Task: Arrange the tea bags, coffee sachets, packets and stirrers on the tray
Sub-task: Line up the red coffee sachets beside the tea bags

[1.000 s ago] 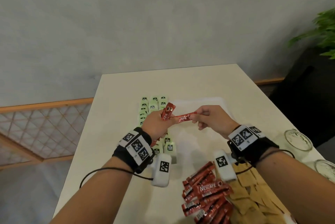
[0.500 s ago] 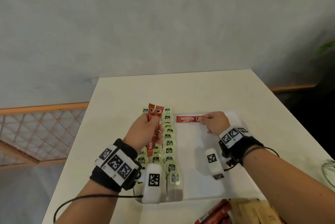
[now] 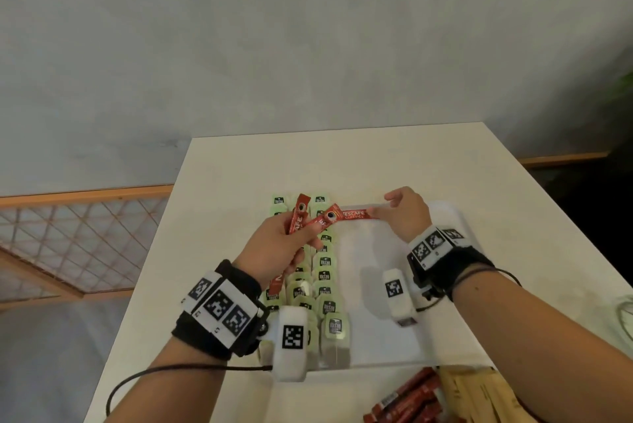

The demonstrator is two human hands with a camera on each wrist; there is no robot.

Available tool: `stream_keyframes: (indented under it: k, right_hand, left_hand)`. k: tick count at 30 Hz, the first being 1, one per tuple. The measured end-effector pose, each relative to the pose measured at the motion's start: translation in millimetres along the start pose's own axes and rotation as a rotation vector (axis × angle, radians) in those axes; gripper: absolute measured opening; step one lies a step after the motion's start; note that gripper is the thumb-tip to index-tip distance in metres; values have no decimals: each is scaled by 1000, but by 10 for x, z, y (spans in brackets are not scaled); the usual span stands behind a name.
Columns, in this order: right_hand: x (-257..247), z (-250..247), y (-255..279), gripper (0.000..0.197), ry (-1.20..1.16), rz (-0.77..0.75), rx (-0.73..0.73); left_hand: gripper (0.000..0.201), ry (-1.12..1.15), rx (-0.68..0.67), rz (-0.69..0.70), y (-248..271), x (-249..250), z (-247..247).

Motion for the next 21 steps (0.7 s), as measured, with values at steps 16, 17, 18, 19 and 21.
stream_keyframes:
  k: [16, 17, 18, 19, 21]
  right_hand:
    - [-241, -538, 1445, 11, -584, -179, -289]
    - [-232, -556, 1475, 11, -573, -177, -303]
    - [-232, -575, 1497, 10, -566, -170, -313]
    - [-241, -592, 1517, 10, -552, -164, -322]
    - [-292, -612, 1563, 14, -484, -175, -357]
  left_hand:
    - [21, 305, -42, -139, 461, 120, 485]
    - [21, 300, -40, -139, 494, 132, 489]
    - [21, 287, -36, -134, 527, 156, 494]
    - [21, 268, -30, -125, 556, 182, 501]
    - [18, 231, -25, -102, 625, 226, 541]
Point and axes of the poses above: each hand's wrist, its own y-axis away from the middle knuckle, its own z-axis out of the palm, x = y × z, the point moved 8 cm from there along -y, towards the middle knuckle, and after that the axes turned 3 degrees about z, right-handed, at the moved point
